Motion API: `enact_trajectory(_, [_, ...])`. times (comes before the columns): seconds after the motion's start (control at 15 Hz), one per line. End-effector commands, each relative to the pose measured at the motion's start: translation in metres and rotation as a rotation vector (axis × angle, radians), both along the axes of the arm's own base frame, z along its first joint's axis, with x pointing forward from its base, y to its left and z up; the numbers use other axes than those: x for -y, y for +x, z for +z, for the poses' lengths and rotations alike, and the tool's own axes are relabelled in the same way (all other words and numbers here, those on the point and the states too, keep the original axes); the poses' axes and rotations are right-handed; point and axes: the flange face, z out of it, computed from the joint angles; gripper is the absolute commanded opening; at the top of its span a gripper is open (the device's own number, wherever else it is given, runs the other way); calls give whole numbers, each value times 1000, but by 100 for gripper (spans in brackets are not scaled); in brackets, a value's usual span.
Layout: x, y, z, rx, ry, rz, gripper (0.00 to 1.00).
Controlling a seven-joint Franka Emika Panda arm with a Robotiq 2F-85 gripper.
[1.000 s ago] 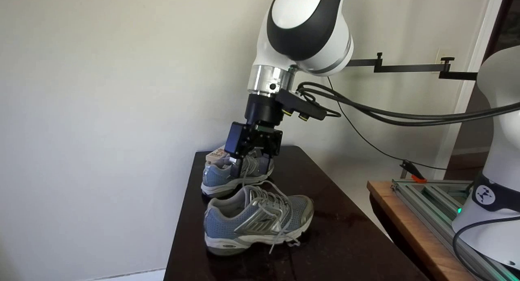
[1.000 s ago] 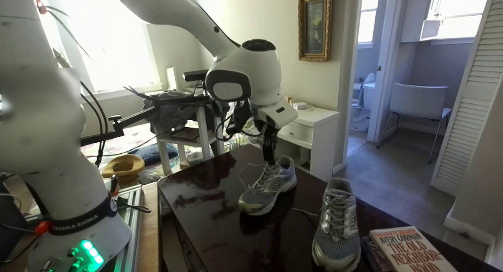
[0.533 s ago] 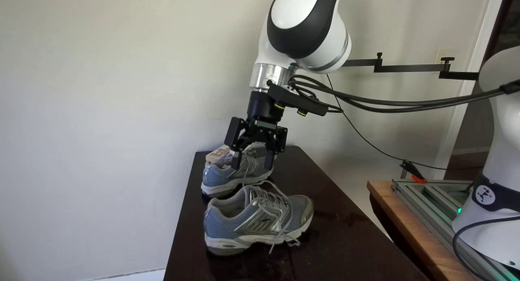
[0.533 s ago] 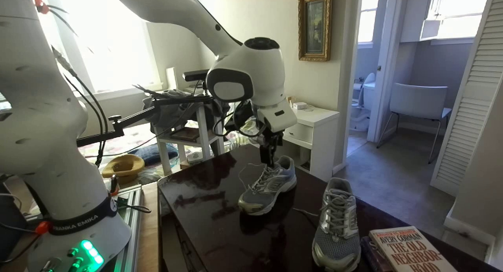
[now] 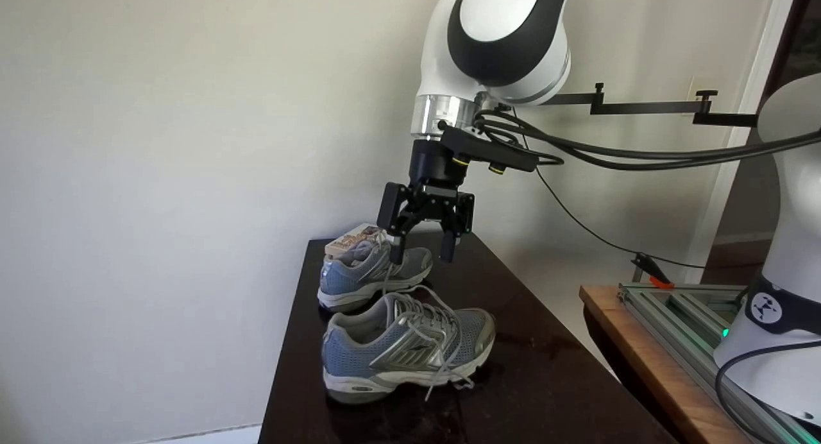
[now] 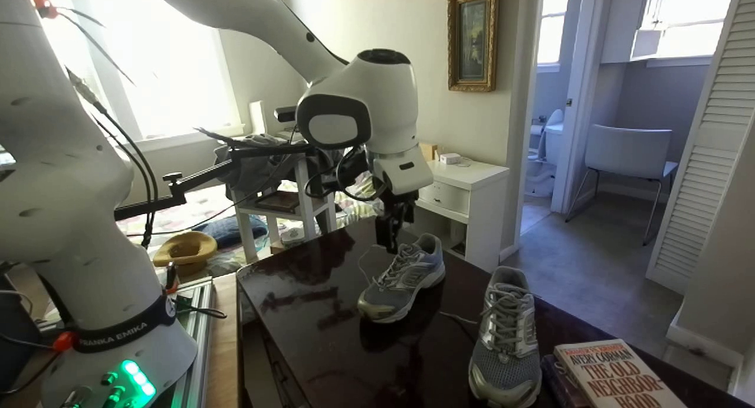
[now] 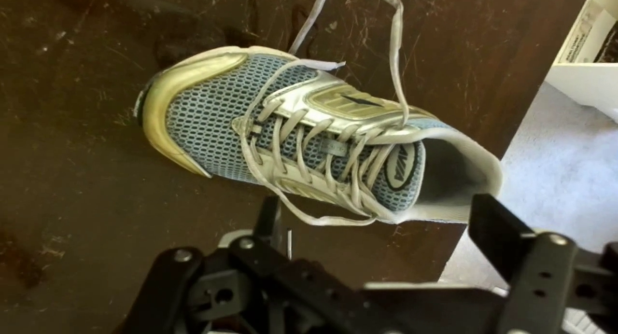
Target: Move the left shoe to the left
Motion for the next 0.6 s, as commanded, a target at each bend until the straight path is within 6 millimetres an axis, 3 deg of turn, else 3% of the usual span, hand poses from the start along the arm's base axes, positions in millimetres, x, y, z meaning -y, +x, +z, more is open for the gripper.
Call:
enact_trajectory(0.0, [-1, -16, 2, -5, -67, -22, 100])
enact_trajectory(0.13, [1, -7, -2, -10, -41, -11, 100])
enact_trajectory(0.53, [-1, -15, -10, -41, -28, -46, 100])
